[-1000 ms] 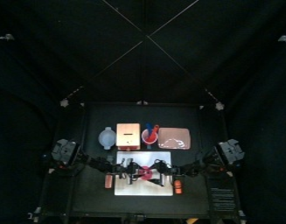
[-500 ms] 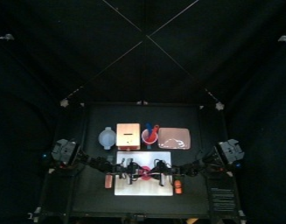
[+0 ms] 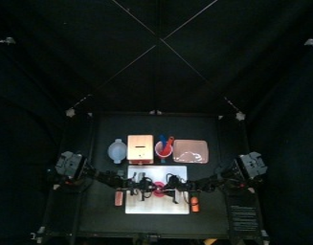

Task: Get the cutter from the drawer then cut the dough then place the extra dough in the bowl
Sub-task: Cut the dough

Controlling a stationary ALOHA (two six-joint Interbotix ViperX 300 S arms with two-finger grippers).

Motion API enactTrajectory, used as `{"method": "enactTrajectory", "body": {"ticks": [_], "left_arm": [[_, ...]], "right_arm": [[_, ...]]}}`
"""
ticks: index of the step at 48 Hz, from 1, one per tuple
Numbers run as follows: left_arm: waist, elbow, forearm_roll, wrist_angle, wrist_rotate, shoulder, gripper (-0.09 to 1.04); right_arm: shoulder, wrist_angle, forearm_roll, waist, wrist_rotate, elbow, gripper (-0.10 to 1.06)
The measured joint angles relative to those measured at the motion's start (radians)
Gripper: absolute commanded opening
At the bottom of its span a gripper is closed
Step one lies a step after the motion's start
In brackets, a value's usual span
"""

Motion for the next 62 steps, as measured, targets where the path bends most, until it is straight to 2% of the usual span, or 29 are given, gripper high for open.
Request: {"method": "enactTrajectory", "body": {"ticks": [12, 29, 47, 62], "left_arm": [[-0.002, -0.009, 0.0, 0.035, 0.0, 0.018, 0.41], [0.0, -0.023, -0.002, 0.054, 0.0, 0.051, 0.4], [0.0, -0.037, 0.008, 0.12, 0.0, 0.052, 0.4], [0.0, -0.038, 0.012, 0.121, 0.0, 0.054, 0.39]], "right_arm": [[0.021, 0.021, 0.006, -0.002, 0.0, -0.009, 0.58], [0.054, 0.04, 0.037, -0.006, 0.0, -0.018, 0.58], [0.084, 0.123, 0.04, -0.018, 0.0, -0.057, 0.58], [0.057, 0.13, 0.037, -0.025, 0.0, -0.034, 0.58]]}}
